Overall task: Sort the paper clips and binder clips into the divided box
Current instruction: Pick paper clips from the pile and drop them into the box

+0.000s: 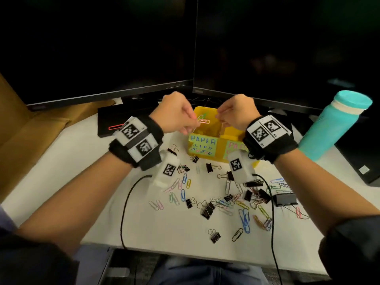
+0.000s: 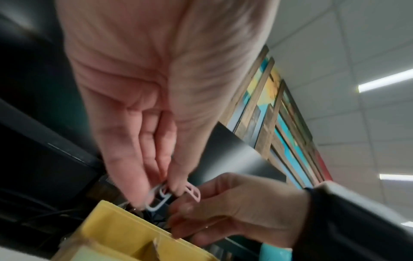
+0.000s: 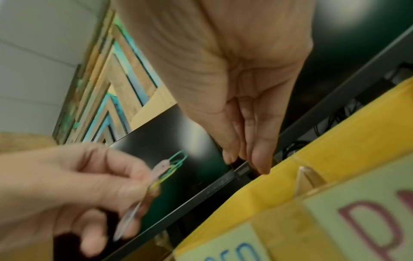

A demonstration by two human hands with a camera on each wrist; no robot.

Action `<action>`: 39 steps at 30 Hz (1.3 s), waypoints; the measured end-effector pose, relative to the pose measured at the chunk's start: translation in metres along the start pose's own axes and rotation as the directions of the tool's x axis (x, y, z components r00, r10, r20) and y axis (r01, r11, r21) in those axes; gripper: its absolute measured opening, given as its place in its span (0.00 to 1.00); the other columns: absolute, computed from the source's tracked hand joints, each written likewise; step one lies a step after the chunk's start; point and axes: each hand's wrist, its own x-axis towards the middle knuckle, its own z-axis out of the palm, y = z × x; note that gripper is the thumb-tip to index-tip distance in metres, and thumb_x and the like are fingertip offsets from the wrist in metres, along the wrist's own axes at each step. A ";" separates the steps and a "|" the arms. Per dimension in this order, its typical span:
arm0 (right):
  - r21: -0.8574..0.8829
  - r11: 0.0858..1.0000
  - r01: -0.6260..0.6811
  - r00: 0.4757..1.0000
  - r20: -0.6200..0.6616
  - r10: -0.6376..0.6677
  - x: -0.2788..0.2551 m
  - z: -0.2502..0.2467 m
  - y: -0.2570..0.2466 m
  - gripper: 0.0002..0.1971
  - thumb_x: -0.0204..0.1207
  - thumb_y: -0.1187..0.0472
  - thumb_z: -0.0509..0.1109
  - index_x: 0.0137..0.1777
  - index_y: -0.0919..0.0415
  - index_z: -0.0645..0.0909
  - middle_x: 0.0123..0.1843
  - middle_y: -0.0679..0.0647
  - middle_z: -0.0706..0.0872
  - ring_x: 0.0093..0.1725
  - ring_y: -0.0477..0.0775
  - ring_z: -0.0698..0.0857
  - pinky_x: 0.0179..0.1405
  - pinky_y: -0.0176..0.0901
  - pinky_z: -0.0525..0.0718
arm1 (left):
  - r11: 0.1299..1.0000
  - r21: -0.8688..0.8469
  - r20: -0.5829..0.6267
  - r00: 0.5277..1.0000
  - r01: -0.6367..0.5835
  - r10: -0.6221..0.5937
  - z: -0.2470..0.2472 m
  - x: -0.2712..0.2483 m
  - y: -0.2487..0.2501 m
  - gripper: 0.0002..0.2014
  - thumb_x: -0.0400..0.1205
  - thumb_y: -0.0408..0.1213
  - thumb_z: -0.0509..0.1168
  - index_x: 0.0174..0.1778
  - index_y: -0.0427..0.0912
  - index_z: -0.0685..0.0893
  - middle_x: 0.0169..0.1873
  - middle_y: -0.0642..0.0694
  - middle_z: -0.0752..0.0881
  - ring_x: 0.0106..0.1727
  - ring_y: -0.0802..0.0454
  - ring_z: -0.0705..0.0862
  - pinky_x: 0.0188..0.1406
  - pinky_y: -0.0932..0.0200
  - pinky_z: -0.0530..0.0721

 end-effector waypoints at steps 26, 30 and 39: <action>-0.608 0.477 0.634 0.767 0.573 -0.289 -0.090 0.074 -0.001 0.18 0.76 0.72 0.58 0.63 0.65 0.79 0.61 0.59 0.81 0.60 0.61 0.82 0.40 0.48 0.80 | 0.874 0.475 0.118 0.977 0.101 -0.176 0.022 -0.043 -0.090 0.09 0.74 0.26 0.68 0.45 0.42 0.90 0.43 0.44 0.90 0.45 0.46 0.88 0.46 0.54 0.86; -0.604 0.511 0.612 0.785 0.547 -0.293 -0.090 0.082 -0.012 0.24 0.75 0.70 0.60 0.72 0.60 0.73 0.68 0.61 0.69 0.68 0.61 0.71 0.40 0.47 0.74 | 0.827 0.553 0.086 0.980 0.101 -0.177 0.019 -0.056 -0.093 0.13 0.77 0.31 0.68 0.58 0.45 0.87 0.55 0.44 0.85 0.54 0.44 0.84 0.44 0.58 0.78; -0.488 0.449 0.749 0.649 0.676 -0.348 -0.090 0.083 -0.001 0.28 0.77 0.70 0.57 0.76 0.50 0.71 0.64 0.59 0.74 0.63 0.59 0.74 0.54 0.48 0.78 | 0.843 0.519 0.367 0.855 0.138 -0.366 0.016 -0.098 -0.095 0.36 0.66 0.45 0.79 0.69 0.49 0.71 0.55 0.53 0.72 0.49 0.56 0.73 0.50 0.63 0.74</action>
